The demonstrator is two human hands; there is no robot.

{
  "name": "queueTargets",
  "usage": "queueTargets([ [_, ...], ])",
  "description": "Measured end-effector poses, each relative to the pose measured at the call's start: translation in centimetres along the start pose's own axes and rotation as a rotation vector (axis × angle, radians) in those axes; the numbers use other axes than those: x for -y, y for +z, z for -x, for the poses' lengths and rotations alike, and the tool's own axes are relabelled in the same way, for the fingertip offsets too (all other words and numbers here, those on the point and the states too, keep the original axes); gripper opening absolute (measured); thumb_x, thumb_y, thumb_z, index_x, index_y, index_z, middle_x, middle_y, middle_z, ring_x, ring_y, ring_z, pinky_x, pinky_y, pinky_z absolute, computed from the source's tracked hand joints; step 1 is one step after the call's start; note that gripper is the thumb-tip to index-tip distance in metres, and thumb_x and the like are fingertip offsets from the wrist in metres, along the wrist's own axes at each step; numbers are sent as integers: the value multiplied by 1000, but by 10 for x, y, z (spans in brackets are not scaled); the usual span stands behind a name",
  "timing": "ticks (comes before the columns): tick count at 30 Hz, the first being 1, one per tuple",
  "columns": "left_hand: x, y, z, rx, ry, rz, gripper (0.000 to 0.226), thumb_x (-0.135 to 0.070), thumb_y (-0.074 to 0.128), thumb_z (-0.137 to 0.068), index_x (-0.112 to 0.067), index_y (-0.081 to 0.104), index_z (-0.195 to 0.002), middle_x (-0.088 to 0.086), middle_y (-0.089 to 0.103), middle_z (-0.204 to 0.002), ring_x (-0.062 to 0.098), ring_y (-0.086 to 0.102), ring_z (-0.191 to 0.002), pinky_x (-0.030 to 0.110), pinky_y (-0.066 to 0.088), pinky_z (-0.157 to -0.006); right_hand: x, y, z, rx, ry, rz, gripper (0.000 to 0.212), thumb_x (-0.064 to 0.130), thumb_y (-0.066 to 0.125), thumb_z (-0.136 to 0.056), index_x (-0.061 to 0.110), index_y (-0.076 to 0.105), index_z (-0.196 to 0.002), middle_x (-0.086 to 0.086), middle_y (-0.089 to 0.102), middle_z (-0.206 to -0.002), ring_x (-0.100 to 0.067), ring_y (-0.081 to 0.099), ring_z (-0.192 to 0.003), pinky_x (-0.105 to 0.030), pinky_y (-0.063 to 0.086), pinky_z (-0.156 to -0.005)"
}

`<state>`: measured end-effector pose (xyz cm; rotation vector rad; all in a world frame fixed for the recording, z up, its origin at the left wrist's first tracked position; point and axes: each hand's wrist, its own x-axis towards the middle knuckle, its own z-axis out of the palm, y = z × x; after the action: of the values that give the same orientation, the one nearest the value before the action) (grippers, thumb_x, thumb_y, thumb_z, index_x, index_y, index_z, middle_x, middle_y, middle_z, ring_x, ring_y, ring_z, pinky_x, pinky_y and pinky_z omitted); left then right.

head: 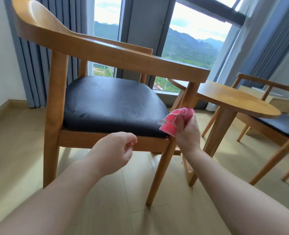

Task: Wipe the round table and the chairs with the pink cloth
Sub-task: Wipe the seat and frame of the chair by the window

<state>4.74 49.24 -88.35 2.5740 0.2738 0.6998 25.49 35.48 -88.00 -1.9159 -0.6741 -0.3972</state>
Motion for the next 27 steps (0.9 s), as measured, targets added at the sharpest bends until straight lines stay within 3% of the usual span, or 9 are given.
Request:
queueTargets([
  [3,0,1,-2,-14,-10,26,27,-19,57,-89,-27,64,-114,-25,49,-76,-4,54,-68,1,36,-56,24,-12,-27,-59,-52,72,35,39,44,-100,18,45,-127,-1,61,-113,-20,60,-96,-37,52,-80],
  [9,-2,5,-11,-36,13,61,25,-20,56,-91,-28,64,-113,-25,51,-79,-4,55,-70,2,37,-58,54,-25,-62,-117,-98,66,18,37,46,-98,23,50,-110,3,61,-104,-18,59,-92,-32,46,-79],
  [13,-1,9,-13,-27,16,67,25,-20,55,-90,-28,64,-113,-22,51,-80,-3,54,-70,3,36,-57,49,-24,-58,-143,-136,72,26,36,45,-100,21,49,-120,4,61,-105,-14,58,-89,-32,49,-77],
  [18,5,12,-16,-30,1,45,25,-20,54,-90,-28,65,-110,-21,52,-80,-3,52,-70,4,35,-59,43,-13,-53,-158,-114,8,35,33,46,-100,17,45,-131,-2,62,-112,-22,60,-98,-42,52,-85],
  [21,7,14,-16,-21,-4,37,24,-20,54,-90,-28,65,-110,-20,55,-83,0,54,-73,6,37,-62,27,-4,-37,-136,-110,-40,37,31,45,-100,20,39,-135,0,61,-112,-17,62,-95,-37,53,-81],
  [25,7,14,-17,-29,3,25,23,-21,54,-91,-28,65,-109,-20,57,-86,1,54,-74,9,39,-65,-1,8,-9,-75,-54,-71,47,42,43,-99,26,30,-142,10,57,-112,-2,61,-93,-14,47,-71],
  [27,7,13,-17,-31,3,17,22,-21,54,-91,-29,66,-108,-20,57,-85,2,55,-74,11,41,-66,-16,13,6,-37,5,-83,60,52,41,-95,27,23,-147,6,54,-126,-11,59,-108,-24,52,-80],
])
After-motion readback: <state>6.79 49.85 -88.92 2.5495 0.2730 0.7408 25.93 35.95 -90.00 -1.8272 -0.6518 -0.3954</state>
